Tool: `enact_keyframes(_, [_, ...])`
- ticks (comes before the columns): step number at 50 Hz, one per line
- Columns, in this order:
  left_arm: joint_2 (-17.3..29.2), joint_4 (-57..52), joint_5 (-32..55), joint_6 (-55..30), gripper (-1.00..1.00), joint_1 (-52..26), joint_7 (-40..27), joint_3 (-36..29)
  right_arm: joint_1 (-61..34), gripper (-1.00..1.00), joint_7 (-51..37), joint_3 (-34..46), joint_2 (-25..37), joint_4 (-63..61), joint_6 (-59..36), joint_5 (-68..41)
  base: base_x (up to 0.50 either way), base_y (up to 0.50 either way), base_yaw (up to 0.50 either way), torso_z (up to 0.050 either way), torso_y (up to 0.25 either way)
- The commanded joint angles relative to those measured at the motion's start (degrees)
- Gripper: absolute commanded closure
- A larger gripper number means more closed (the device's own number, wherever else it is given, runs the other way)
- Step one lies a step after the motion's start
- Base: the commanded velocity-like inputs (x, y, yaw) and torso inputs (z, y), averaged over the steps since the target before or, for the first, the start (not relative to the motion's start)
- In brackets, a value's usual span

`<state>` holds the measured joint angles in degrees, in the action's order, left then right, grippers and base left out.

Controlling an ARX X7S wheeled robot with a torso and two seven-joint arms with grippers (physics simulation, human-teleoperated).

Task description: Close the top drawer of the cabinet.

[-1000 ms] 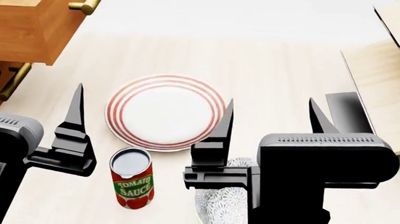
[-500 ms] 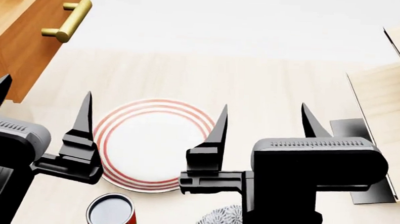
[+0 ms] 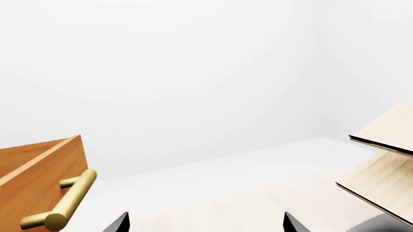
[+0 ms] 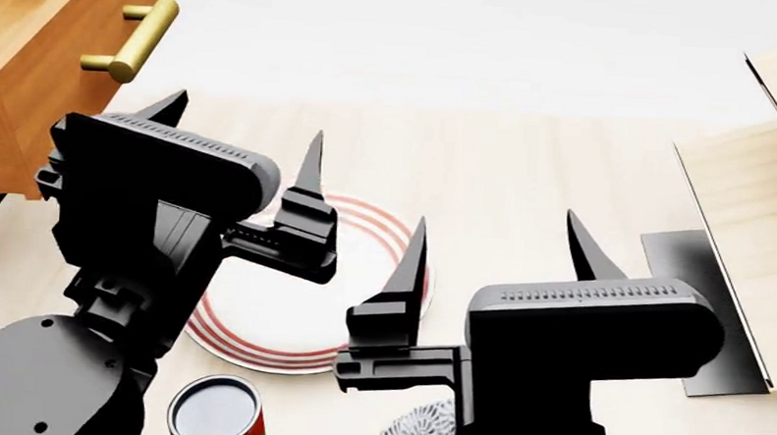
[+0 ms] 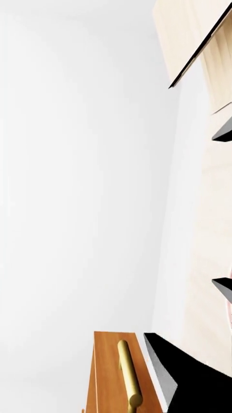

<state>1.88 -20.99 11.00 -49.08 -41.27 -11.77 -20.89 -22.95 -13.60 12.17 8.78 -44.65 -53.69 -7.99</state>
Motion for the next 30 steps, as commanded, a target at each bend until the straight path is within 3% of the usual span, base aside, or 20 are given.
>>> enact_keyframes(1, [-1.2, 29.0, 0.4, 16.4, -1.0, -12.8, 0.1, -0.9, 1.1, -1.0, -0.3, 1.1, 0.5, -0.3, 1.4, -0.3, 0.0, 0.0, 0.0, 0.0, 0.0])
enact_keyframes(8, [-0.9, 46.6, -0.9, 24.5, -1.0, -19.4, -1.3, -3.8, 2.2, -1.0, -0.5, 2.5, 0.7, -0.5, 2.7, -0.4, 0.0, 0.0, 0.0, 0.0, 0.0])
enact_keyframes(20, [1.1, 49.7, 1.2, 25.2, -1.0, -19.9, -3.2, -3.2, 2.8, -1.0, -0.8, 2.4, 1.2, -0.7, 2.9, -1.0, 0.0, 0.0, 0.0, 0.0, 0.0])
enact_keyframes(30, [3.3, 59.5, 2.4, 29.2, -1.0, -23.2, -5.1, 0.4, 2.7, -1.0, -1.3, 2.6, 1.4, 1.0, 4.4, -1.1, 0.0, 0.0, 0.0, 0.0, 0.0])
